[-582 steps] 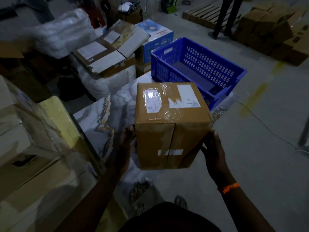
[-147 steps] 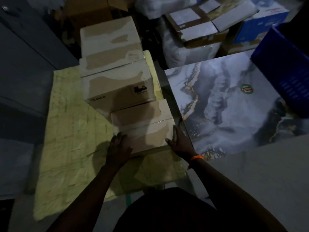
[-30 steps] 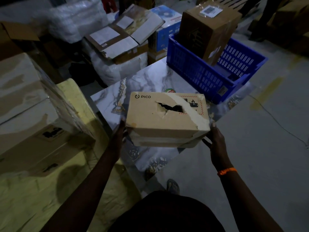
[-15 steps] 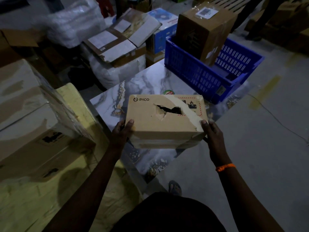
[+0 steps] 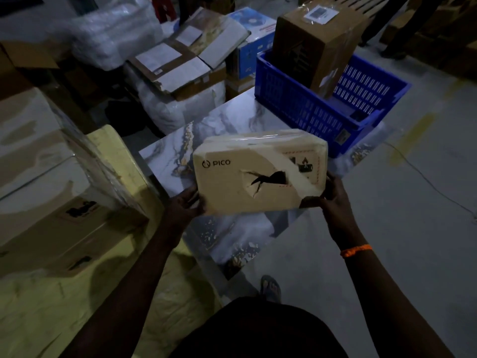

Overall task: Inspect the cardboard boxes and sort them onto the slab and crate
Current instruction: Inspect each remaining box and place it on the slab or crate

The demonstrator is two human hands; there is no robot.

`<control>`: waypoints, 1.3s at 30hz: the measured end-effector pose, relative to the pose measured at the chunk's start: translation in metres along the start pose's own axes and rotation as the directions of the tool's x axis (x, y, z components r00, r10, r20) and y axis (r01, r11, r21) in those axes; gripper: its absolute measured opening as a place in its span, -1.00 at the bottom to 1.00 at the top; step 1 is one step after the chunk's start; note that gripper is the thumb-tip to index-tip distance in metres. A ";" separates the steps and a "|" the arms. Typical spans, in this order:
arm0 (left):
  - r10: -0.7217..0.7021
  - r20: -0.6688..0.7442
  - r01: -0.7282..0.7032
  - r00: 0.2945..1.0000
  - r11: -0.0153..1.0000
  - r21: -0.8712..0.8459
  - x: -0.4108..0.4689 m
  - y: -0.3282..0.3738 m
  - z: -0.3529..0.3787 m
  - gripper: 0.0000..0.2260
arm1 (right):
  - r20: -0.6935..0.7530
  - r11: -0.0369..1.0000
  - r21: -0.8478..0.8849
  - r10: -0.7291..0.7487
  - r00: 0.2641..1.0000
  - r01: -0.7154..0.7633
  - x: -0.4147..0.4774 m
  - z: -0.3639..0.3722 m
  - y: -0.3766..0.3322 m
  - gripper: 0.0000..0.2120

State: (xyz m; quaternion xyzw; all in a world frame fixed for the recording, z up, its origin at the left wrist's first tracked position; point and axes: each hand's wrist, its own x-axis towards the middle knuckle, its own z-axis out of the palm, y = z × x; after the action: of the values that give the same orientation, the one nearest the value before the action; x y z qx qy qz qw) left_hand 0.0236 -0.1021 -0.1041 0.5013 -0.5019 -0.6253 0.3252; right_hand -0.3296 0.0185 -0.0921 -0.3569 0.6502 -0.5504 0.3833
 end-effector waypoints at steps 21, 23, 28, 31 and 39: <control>-0.243 -0.018 0.244 0.970 0.970 0.013 -0.017 -0.042 0.022 -0.86 | -0.121 0.915 0.094 0.401 0.908 -0.391 -0.066 0.001 0.069 -0.60; -0.154 -0.009 0.154 0.988 0.987 0.041 -0.010 -0.048 0.019 -0.66 | -0.137 0.915 0.106 0.401 0.906 -0.389 -0.065 0.002 0.069 -0.61; 0.041 0.069 -0.060 0.997 0.954 0.294 -0.006 -0.050 0.013 -0.36 | -0.181 0.916 0.135 0.397 0.900 -0.377 -0.066 0.004 0.076 -0.56; 0.099 0.126 -0.149 0.987 0.860 0.488 -0.004 -0.048 0.014 -0.38 | -0.198 0.913 0.148 0.404 0.893 -0.380 -0.066 0.005 0.077 -0.47; 0.314 0.324 -0.435 0.893 0.412 0.801 -0.010 -0.058 0.026 -0.48 | -0.064 0.888 0.172 0.443 0.894 -0.427 -0.071 0.006 0.061 -0.55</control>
State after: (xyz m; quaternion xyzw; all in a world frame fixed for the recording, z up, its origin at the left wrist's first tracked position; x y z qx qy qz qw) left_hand 0.0071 -0.0689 -0.1565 0.4302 -0.8616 -0.2341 0.1337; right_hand -0.2949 0.0874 -0.1455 -0.1429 0.6880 -0.5162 0.4896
